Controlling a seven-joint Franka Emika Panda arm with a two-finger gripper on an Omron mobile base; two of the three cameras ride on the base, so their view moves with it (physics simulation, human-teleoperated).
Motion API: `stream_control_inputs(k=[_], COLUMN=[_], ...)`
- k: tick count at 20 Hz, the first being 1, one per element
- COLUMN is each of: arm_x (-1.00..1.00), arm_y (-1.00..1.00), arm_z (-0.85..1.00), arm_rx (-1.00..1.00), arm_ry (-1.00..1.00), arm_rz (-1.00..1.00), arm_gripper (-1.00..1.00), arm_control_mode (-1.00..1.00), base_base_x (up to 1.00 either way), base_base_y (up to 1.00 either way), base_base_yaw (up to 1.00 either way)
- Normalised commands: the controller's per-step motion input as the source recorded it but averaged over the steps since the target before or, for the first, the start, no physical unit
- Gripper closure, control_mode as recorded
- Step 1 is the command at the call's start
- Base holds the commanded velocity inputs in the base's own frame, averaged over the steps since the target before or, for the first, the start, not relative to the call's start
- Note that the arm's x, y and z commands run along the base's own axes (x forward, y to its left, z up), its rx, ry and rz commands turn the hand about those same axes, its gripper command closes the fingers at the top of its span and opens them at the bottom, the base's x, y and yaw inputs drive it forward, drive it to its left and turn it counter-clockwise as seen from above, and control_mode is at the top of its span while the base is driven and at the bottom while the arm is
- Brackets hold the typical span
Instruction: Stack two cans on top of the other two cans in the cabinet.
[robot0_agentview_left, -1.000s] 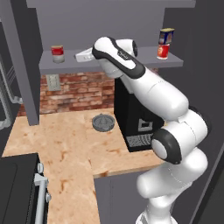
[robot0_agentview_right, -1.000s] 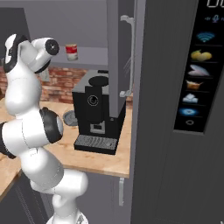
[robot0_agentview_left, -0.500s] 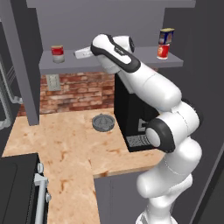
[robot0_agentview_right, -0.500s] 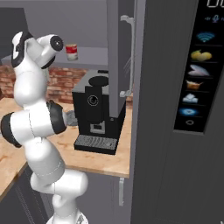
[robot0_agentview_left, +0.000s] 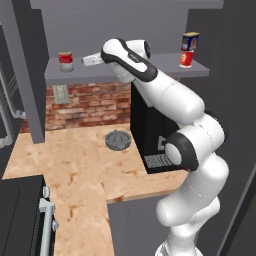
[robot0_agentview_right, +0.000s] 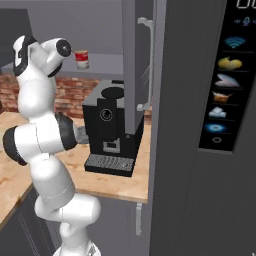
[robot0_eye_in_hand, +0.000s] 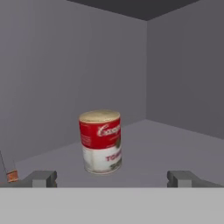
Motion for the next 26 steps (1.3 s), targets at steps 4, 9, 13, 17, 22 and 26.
stream_control_inputs(k=[4,9,13,17,22,26], arm_x=[0.22,0.21,0.14,0.08,0.00,0.00], arm_y=[0.16,0.17,0.27,0.33,0.25,0.15], arm_z=[0.00,0.00,0.00,0.00,0.00,0.00], arm_rx=[-0.02,-0.03,-0.05,-0.05,-0.03,-0.02], arm_ry=[0.00,0.00,0.00,0.00,0.00,0.00], arm_rz=[0.00,0.00,0.00,0.00,0.00,0.00], arm_gripper=[-1.00,-1.00,-1.00,-1.00,-1.00,-1.00], arm_control_mode=[-1.00,-1.00,-1.00,-1.00,-1.00,-1.00], base_base_x=[0.00,0.00,0.00,0.00,0.00,0.00], base_base_y=[0.00,0.00,0.00,0.00,0.00,0.00], base_base_yaw=[0.00,0.00,0.00,0.00,0.00,0.00])
